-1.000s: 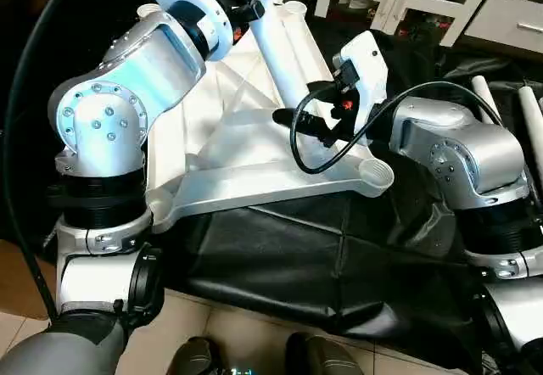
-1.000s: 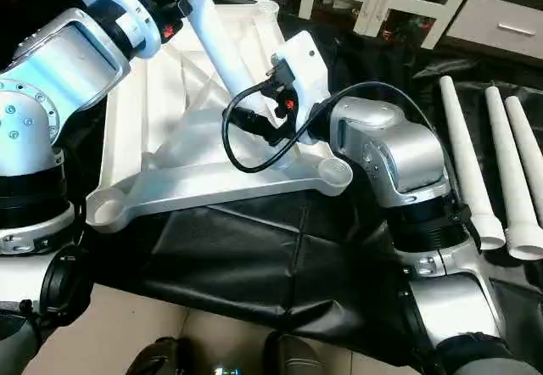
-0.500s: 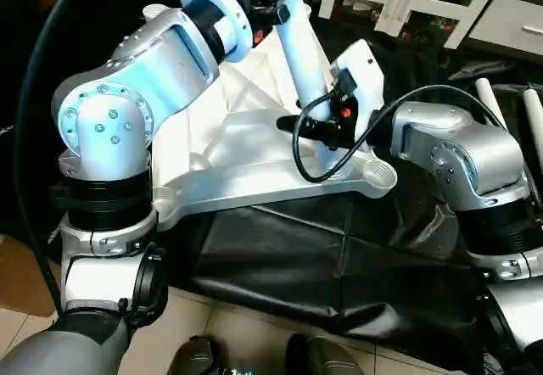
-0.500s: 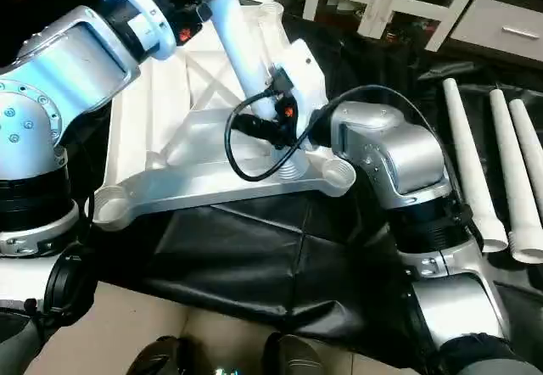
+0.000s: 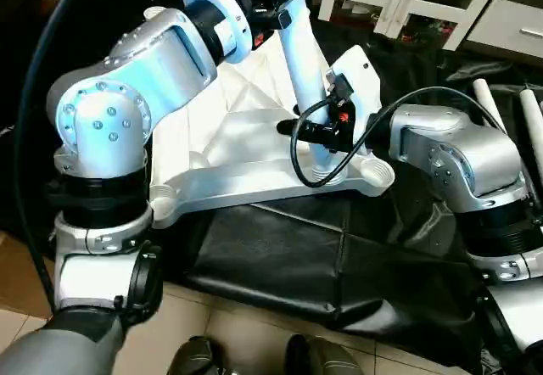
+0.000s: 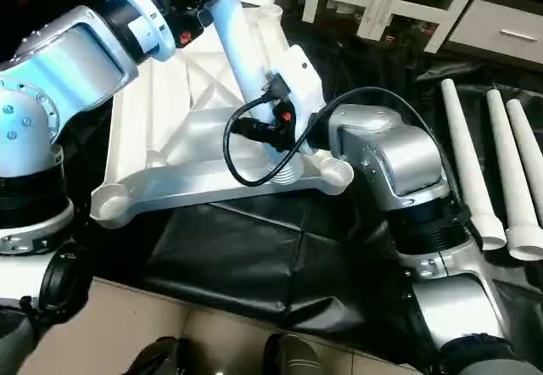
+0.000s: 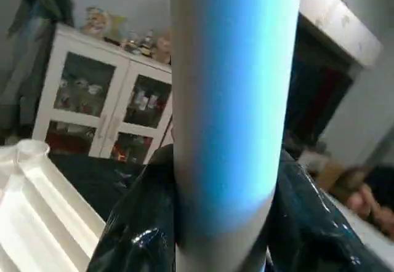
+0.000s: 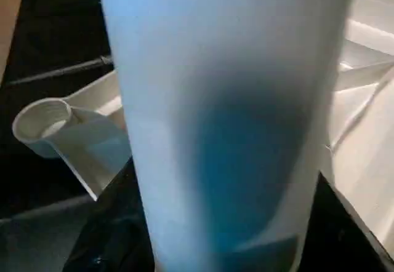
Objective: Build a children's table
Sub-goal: Pick table leg
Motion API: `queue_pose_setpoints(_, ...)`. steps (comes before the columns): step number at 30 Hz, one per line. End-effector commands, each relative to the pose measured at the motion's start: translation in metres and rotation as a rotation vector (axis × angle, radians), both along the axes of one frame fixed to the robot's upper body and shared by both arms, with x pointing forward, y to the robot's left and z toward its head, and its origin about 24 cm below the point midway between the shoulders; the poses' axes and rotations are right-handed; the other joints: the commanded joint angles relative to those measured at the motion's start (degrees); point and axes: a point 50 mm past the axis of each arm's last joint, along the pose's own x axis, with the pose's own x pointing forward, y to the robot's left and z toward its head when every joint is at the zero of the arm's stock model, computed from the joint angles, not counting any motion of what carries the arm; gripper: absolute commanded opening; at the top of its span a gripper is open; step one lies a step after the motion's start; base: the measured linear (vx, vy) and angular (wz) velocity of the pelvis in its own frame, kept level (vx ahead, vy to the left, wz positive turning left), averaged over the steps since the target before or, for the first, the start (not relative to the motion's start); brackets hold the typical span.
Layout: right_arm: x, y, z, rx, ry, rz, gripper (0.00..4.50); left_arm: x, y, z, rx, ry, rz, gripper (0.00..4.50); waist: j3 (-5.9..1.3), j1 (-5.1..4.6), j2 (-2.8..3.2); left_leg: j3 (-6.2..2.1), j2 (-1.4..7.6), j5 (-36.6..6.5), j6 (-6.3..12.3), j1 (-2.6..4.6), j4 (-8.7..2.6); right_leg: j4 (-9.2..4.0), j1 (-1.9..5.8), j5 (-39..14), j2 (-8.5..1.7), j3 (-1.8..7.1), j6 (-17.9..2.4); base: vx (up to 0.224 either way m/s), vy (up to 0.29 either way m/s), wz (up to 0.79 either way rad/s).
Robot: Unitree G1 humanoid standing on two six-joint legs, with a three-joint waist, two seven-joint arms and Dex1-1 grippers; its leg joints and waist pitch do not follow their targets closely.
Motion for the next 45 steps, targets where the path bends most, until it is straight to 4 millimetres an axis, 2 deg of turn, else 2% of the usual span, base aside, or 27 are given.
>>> queue_pose_setpoints(1,0.003,-0.013,0.0,0.024,0.01,-0.059,1.91,-0.002,0.002,0.008,-0.031,-0.039,-0.01,2.31,-6.44,0.09,0.17,-0.83,2.71,6.11,3.03,0.9,-3.39,-2.59,4.79,2.41,-4.42,3.34,-16.13,0.0,0.0,0.0)
queue_pose_setpoints(4,0.005,-0.017,0.001,0.052,0.009,-0.09,1.9,-0.001,0.006,0.008,-0.093,-0.027,-0.016,2.44,-6.54,0.16,0.07,-0.85,2.67,6.15,2.73,0.76,-3.4,-2.54,5.04,4.05,-4.31,3.34,-16.89,0.0,0.0,0.0)
queue_pose_setpoints(5,0.005,-0.018,0.001,0.058,0.009,-0.101,1.88,0.0,0.008,0.008,-0.104,-0.029,-0.005,2.56,-6.56,0.15,0.26,-0.82,2.62,5.86,2.73,0.81,-3.38,-2.59,4.97,3.97,-4.25,3.33,-16.86,0.0,0.0,0.0)
queue_pose_setpoints(11,0.011,-0.03,0.003,0.106,0.005,-0.183,1.85,0.002,0.047,0.028,-0.359,-0.095,0.047,2.68,-6.62,0.06,0.09,-0.8,2.36,5.57,2.54,0.68,-3.39,-2.61,5.23,4.56,-4.18,3.34,-16.86,0.0,0.0,0.0)
queue_pose_setpoints(13,0.013,-0.037,0.008,0.162,-0.001,-0.22,1.85,0.002,0.058,0.032,-0.422,-0.116,0.086,2.68,-6.63,-0.04,-0.02,-0.78,2.45,5.53,2.87,0.77,-3.42,-2.56,5.16,4.52,-4.2,3.34,-16.76,0.0,0.0,0.0)
queue_pose_setpoints(14,0.015,-0.044,0.019,0.27,0.013,-0.238,1.85,0.001,0.071,0.033,-0.441,-0.146,0.13,2.68,-6.54,-0.03,0.01,-0.78,2.51,5.74,3.08,0.82,-3.44,-2.57,5.02,4.58,-4.15,3.31,-16.77,0.0,0.0,0.0)
queue_pose_setpoints(16,0.012,-0.056,0.039,0.467,0.052,-0.211,1.85,0.0,0.089,0.027,-0.364,-0.175,0.236,2.68,-6.62,-0.04,0.07,-0.81,2.57,5.87,3.85,0.99,-3.46,-2.44,4.95,4.33,-4.19,3.33,-16.61,0.0,0.0,0.0)
queue_pose_setpoints(17,0.012,-0.056,0.04,0.473,0.054,-0.209,1.84,0.0,0.089,0.026,-0.358,-0.175,0.24,2.68,-6.58,-0.15,0.14,-0.87,2.67,6.19,4.23,1.02,-3.5,-2.35,4.88,4.07,-4.11,3.27,-16.01,0.0,0.0,0.0)
queue_pose_setpoints(18,0.002,-0.066,0.059,0.644,0.098,-0.113,1.84,0.003,0.103,0.005,-0.119,-0.172,0.385,2.68,-6.37,-0.2,0.26,-0.9,2.79,6.55,4.24,1.16,-3.53,-2.4,4.67,3.81,-4.13,3.23,-15.59,0.0,0.0,0.0)
queue_pose_setpoints(19,0.001,-0.067,0.059,0.65,0.101,-0.106,1.84,0.004,0.104,0.003,-0.102,-0.171,0.392,2.68,-6.41,-0.29,0.28,-1.07,2.89,6.48,4.45,1.01,-3.62,-2.36,4.9,3.31,-4.14,3.22,-14.68,0.0,0.0,0.0)
queue_pose_setpoints(20,-0.011,-0.073,0.067,0.72,0.139,-0.003,1.84,0.005,0.108,-0.025,0.135,-0.156,0.47,2.68,-6.08,-0.29,0.39,-0.85,2.84,6.89,4.26,1.31,-3.68,-2.56,4.39,2.65,-3.95,3.22,-13.6,0.0,0.0,0.0)
queue_pose_setpoints(21,-0.017,-0.076,0.067,0.742,0.161,0.046,1.84,0.006,0.107,-0.039,0.216,-0.14,0.479,2.68,-6.18,-0.35,0.5,-1.04,3.19,7.67,4.65,1.35,-3.83,-2.49,4.55,2.86,-3.99,3.17,-12.68,0.0,0.0,0.0)
queue_pose_setpoints(22,-0.021,-0.078,0.067,0.757,0.177,0.079,1.84,0.005,0.106,-0.049,0.261,-0.129,0.479,2.68,-6.18,-0.24,0.83,-0.76,3.03,9.09,4.31,1.75,-3.62,-2.4,3.88,4.0,-3.74,3.04,-13.17,0.0,0.0,0.0)
queue_pose_setpoints(23,-0.021,-0.078,0.067,0.757,0.177,0.079,1.84,0.005,0.106,-0.049,0.261,-0.129,0.479,2.68,-6.33,-0.09,0.92,-0.7,3.0,9.66,4.36,1.92,-3.55,-2.36,3.81,4.78,-3.75,2.99,-13.85,0.0,0.0,0.0)
queue_pose_setpoints(24,-0.033,-0.088,0.063,0.802,0.213,0.151,1.84,0.0,0.094,-0.08,0.356,-0.096,0.421,2.68,-6.05,0.1,0.96,-0.72,2.99,9.63,4.38,1.51,-3.71,-2.47,3.95,4.92,-3.84,3.0,-14.86,0.0,0.0,0.0)
queue_pose_setpoints(25,-0.036,-0.09,0.062,0.817,0.221,0.167,1.84,-0.003,0.089,-0.088,0.362,-0.081,0.391,2.68,-5.87,0.36,0.95,-0.8,3.05,8.87,4.41,1.5,-3.81,-2.64,3.99,4.29,-3.99,2.98,-15.13,0.0,0.0,0.0)
queue_pose_setpoints(26,-0.038,-0.092,0.061,0.826,0.225,0.176,1.84,-0.004,0.087,-0.093,0.366,-0.073,0.373,2.68,-5.74,0.49,0.68,-0.7,3.31,5.79,3.44,1.55,-4.08,-2.9,4.14,2.05,-4.32,3.11,-15.83,0.0,0.0,0.0)
queue_pose_setpoints(28,-0.045,-0.099,0.062,0.872,0.237,0.211,1.84,-0.012,0.077,-0.108,0.392,-0.052,0.3,2.68,-5.74,0.5,0.6,-0.68,3.06,5.33,2.7,1.44,-4.12,-2.95,4.25,1.42,-4.23,3.11,-15.97,0.0,0.0,0.0)
queue_pose_setpoints(30,-0.055,-0.109,0.069,0.955,0.24,0.275,1.84,-0.023,0.065,-0.126,0.465,-0.041,0.197,2.68,-5.37,0.44,0.4,-0.78,2.92,3.05,1.65,1.26,-4.33,-3.42,4.41,-2.03,-4.41,3.22,-15.18,0.0,0.0,0.0)
queue_pose_setpoints(31,-0.055,-0.109,0.069,0.955,0.24,0.275,1.84,-0.023,0.065,-0.126,0.465,-0.041,0.197,2.68,-5.06,0.42,0.47,-0.74,2.82,1.7,1.31,1.29,-4.38,-3.73,4.23,-4.16,-4.33,3.26,-14.34,0.0,0.0,0.0)
queue_pose_setpoints(32,-0.06,-0.113,0.073,0.992,0.234,0.308,1.84,-0.028,0.06,-0.134,0.496,-0.039,0.152,2.68,-4.68,0.37,0.49,-0.7,2.66,0.44,0.83,1.35,-4.56,-4.32,4.08,-6.87,-4.32,3.3,-13.35,0.0,0.0,0.0)
queue_pose_setpoints(34,-0.065,-0.116,0.077,1.023,0.227,0.338,1.84,-0.032,0.055,-0.141,0.517,-0.038,0.115,2.68,-4.72,0.22,0.42,-0.7,2.6,-0.48,0.34,1.3,-4.55,-4.47,4.09,-8.84,-4.2,3.24,-12.52,0.0,0.0,0.0)
queue_pose_setpoints(35,-0.069,-0.119,0.081,1.047,0.221,0.372,1.84,-0.036,0.05,-0.149,0.538,-0.029,0.073,2.68,-4.68,0.08,0.29,-0.84,2.56,-0.71,0.15,1.28,-4.7,-4.7,4.17,-10.57,-4.22,3.16,-11.28,0.0,0.0,0.0)
queue_pose_setpoints(36,-0.071,-0.12,0.082,1.053,0.218,0.385,1.84,-0.038,0.048,-0.152,0.545,-0.024,0.059,2.68,-4.56,0.08,0.44,-0.84,2.51,-0.8,0.12,1.31,-4.76,-4.88,4.0,-11.22,-4.16,3.11,-10.86,0.0,0.0,0.0)
queue_pose_setpoints(40,-0.076,-0.121,0.083,1.064,0.225,0.419,1.84,-0.041,0.044,-0.165,0.592,-0.007,0.024,2.68,-4.55,-0.1,0.23,-0.84,2.32,-0.77,0.24,1.05,-4.83,-5.2,4.01,-12.25,-3.97,3.06,-9.63,0.0,0.0,0.0)
queue_pose_setpoints(44,-0.081,-0.126,0.084,1.09,0.247,0.426,1.84,-0.043,0.041,-0.176,0.65,-0.002,-0.006,2.68,-4.75,-0.21,0.16,-0.88,2.29,0.9,0.55,0.83,-4.82,-4.89,4.04,-9.81,-3.77,2.93,-10.08,0.0,0.0,0.0)
queue_pose_setpoints(45,-0.082,-0.127,0.084,1.096,0.253,0.424,1.84,-0.044,0.041,-0.177,0.661,-0.003,-0.01,2.68,-4.68,-0.1,0.26,-0.9,2.39,1.05,0.87,1.02,-4.86,-4.96,3.94,-9.28,-3.79,2.91,-10.11,0.0,0.0,0.0)
